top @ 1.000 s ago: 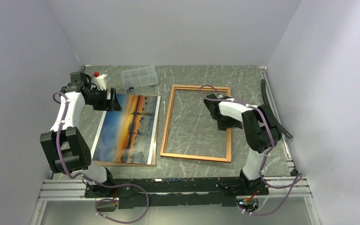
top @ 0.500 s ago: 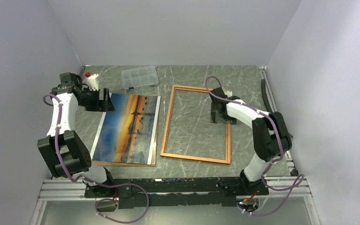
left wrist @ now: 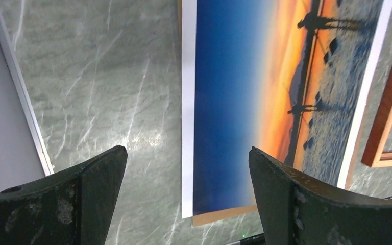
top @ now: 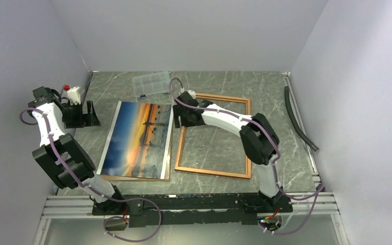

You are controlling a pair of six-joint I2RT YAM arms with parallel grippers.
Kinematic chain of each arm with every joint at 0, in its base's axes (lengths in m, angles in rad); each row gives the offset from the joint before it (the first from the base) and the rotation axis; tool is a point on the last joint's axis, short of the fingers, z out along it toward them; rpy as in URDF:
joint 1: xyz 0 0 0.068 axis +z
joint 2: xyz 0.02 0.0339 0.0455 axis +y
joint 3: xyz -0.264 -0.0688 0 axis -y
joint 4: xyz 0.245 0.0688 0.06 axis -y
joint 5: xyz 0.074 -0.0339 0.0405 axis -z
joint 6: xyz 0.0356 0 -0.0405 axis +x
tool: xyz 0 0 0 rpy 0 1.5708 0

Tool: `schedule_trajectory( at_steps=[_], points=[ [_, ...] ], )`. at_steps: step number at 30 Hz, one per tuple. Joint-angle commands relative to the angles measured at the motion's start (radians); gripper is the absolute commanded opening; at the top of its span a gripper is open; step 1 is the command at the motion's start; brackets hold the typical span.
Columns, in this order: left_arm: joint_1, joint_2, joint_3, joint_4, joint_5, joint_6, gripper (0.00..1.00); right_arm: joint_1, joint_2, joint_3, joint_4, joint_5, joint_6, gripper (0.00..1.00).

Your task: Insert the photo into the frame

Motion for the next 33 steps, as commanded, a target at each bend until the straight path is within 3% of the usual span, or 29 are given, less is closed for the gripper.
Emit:
schedule_trajectory(
  at_steps=[1, 6, 11, 20, 26, 29, 33],
  points=[
    [0.017, -0.01, -0.034, -0.017, -0.043, 0.062, 0.95, 0.009, 0.079, 0.062, 0.006, -0.066, 0.022, 0.78],
    [0.018, -0.032, -0.101, 0.029, -0.058, 0.05, 0.95, 0.024, 0.124, 0.046, 0.036, -0.091, 0.012, 0.73],
    [0.018, -0.016, -0.139, 0.03, -0.026, 0.062, 0.95, 0.037, 0.109, -0.038, 0.066, -0.09, -0.033, 0.62],
    [-0.011, 0.048, -0.203, 0.086, -0.043, 0.071, 0.95, 0.038, 0.017, -0.147, 0.065, -0.039, -0.124, 0.61],
    [-0.025, 0.101, -0.154, 0.063, -0.123, 0.103, 0.88, 0.052, -0.044, -0.084, 0.001, -0.028, -0.046, 0.75],
    [-0.027, 0.147, -0.104, 0.041, -0.23, 0.15, 0.85, 0.089, -0.064, -0.039, -0.023, -0.029, 0.024, 0.8],
    [-0.03, 0.198, -0.041, 0.029, -0.254, 0.119, 0.82, 0.13, -0.057, -0.028, 0.033, -0.101, 0.093, 0.87]
  ],
)
